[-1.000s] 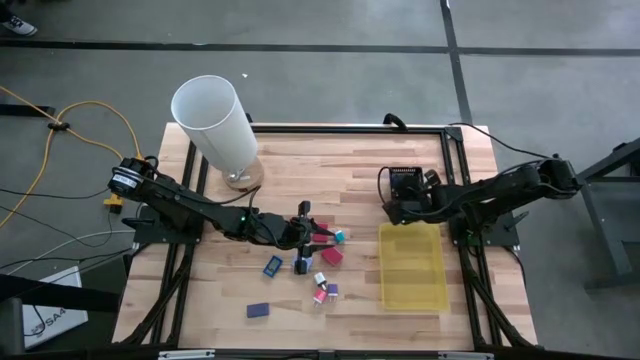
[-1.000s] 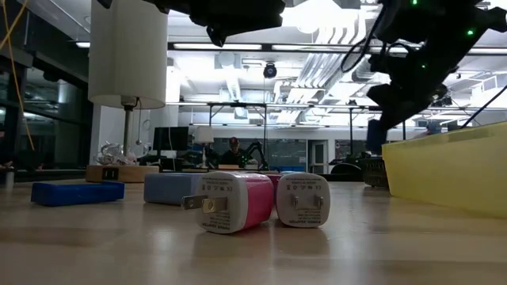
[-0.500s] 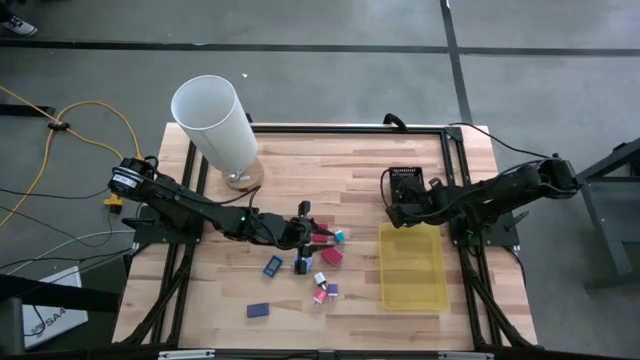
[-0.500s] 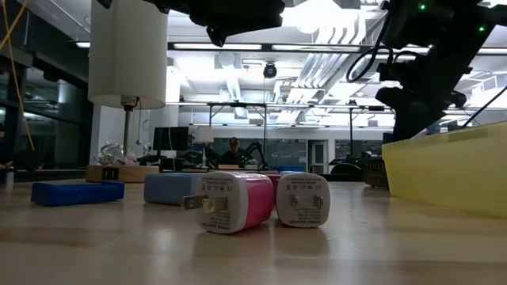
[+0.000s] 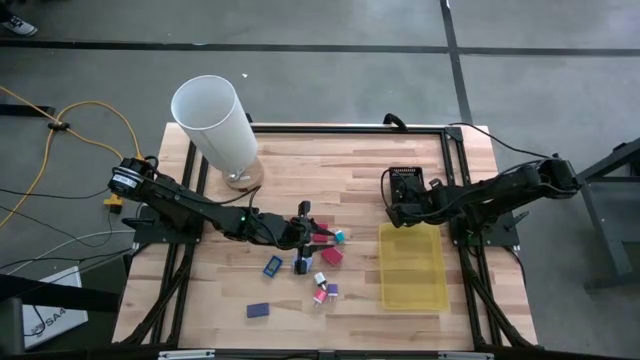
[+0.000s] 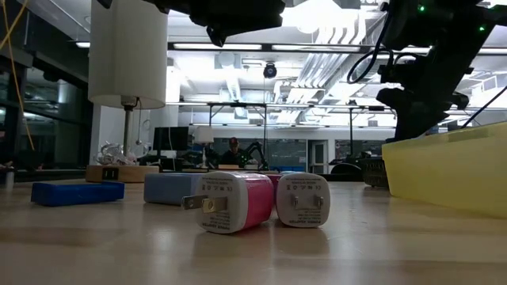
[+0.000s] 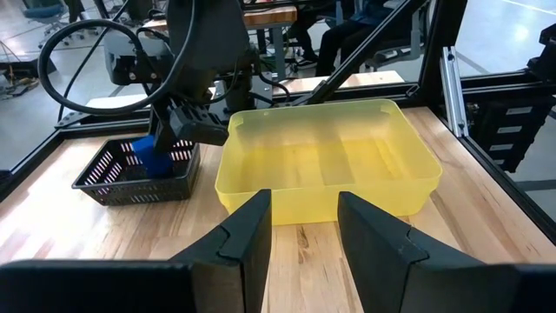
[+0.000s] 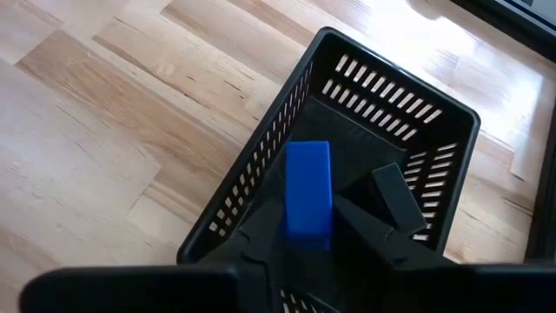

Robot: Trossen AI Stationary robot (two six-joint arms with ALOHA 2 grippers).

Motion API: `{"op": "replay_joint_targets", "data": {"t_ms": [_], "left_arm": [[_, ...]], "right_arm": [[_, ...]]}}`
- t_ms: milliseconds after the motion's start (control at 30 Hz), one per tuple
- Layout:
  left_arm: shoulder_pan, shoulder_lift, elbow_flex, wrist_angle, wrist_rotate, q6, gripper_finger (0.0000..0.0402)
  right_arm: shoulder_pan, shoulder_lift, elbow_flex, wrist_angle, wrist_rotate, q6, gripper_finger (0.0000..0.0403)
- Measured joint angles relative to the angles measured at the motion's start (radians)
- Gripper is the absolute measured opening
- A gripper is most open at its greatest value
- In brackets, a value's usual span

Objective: Pick & Place Office items
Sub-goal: Put bottom right blue digital clock into the black bin, then put the bottom blue digital clock into the black bin

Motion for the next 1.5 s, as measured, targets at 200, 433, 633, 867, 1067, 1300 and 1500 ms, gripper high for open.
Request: {"op": "replay_joint_targets", "data": {"t_ms": [200,433,633,867,1067,1300,1500], "left_arm": [[0.0,0.0,0.0,0.0,0.0,0.0,0.0129],[0.0,0.0,0.0,0.0,0.0,0.0,0.0129],[0.0,0.0,0.0,0.0,0.0,-0.005,0.0129],[0.0,0.0,0.0,0.0,0.0,-0.006,0.0129],[0.0,0.0,0.0,-0.006,0.0,-0.008,0.0129],[-0.003,0.0,0.0,-0.006,0.0,-0.008,0.0129],[-0.026,0.0,0.0,-0.005,0.0,-0.008,0.0129]], "right_arm": [[0.0,0.0,0.0,-0.009,0.002,-0.009,0.0104],[0.0,0.0,0.0,-0.021,-0.004,-0.009,0.0145],[0.0,0.0,0.0,-0.019,-0.004,-0.009,0.016],[0.0,0.0,0.0,-0.004,-0.004,-0.01,0.0156],[0.0,0.0,0.0,0.049,0.017,-0.051,0.0158],[0.0,0.0,0.0,0.365,-0.011,-0.295,0.0151],[0.0,0.0,0.0,0.615,-0.177,-0.478,0.015]]}}
